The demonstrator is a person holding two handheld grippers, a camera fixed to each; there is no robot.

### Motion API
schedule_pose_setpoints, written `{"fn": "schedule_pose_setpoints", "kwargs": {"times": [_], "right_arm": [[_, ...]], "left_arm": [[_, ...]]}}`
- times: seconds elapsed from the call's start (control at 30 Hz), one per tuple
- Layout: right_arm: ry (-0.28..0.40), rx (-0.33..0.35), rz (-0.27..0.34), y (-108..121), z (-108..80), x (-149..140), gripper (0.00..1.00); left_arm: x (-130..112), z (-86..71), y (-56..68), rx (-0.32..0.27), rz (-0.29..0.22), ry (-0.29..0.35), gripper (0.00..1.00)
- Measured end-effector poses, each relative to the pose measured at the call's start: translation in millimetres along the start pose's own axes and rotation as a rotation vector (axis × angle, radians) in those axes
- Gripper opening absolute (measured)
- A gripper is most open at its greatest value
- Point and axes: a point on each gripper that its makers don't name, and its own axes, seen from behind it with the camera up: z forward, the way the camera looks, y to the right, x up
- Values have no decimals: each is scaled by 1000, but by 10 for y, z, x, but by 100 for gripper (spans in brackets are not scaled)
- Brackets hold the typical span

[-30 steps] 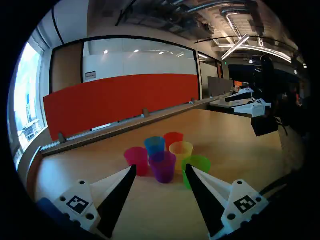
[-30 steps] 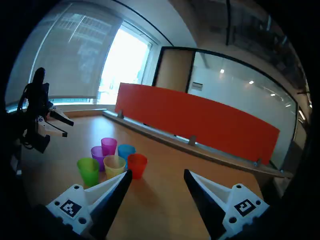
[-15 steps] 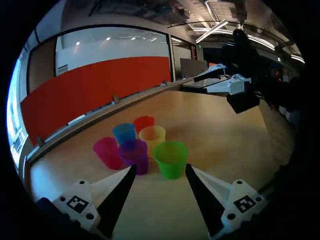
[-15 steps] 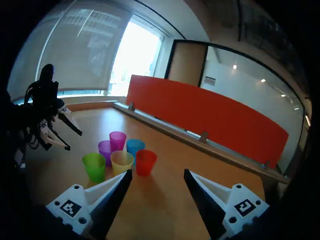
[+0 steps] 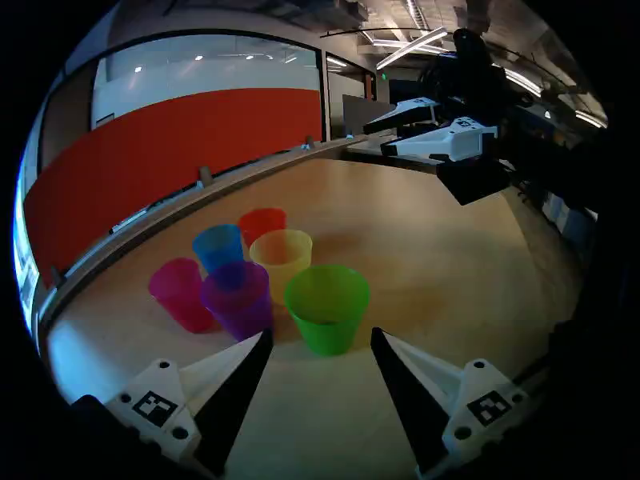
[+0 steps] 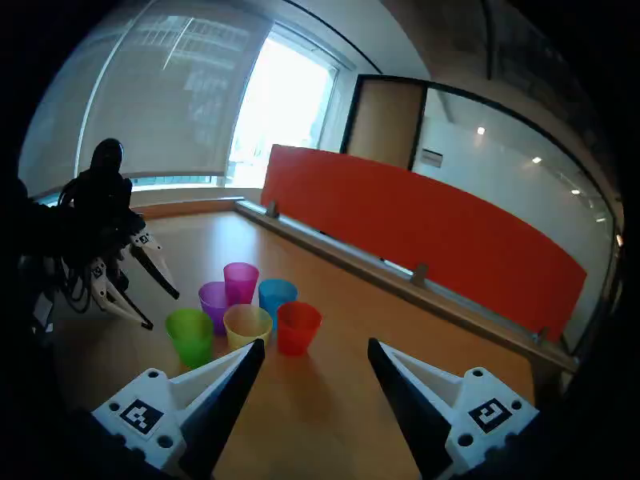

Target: Pour water

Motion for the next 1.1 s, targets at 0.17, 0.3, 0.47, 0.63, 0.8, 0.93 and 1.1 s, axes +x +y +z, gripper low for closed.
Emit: {"fn": "schedule_pose_setpoints", "kwargs": {"times": [0.17,0.3,0.47,0.63,0.8,0.93,1.1], "right_arm": [[-2,10,-7,-30,66,-3,100],[-3,18,-9,-50,108,1,100],[-3,22,-13,-58,143,3,100],[-8,25,-16,-57,169,-15,100],[-12,29,-16,-66,203,-34,100],[-15,32,-18,-83,233,-36,100],[-16,38,-23,-103,270,-31,100]], "left_arm": [[-30,119,19,-11,-4,-9,91],[-35,196,29,-23,-15,-12,91],[-31,279,24,-31,-27,-8,91],[-44,343,39,-41,-34,-6,91],[-16,393,37,-43,-36,3,91],[-6,425,33,-46,-37,-1,91],[-3,470,30,-45,-30,-14,91]]}}
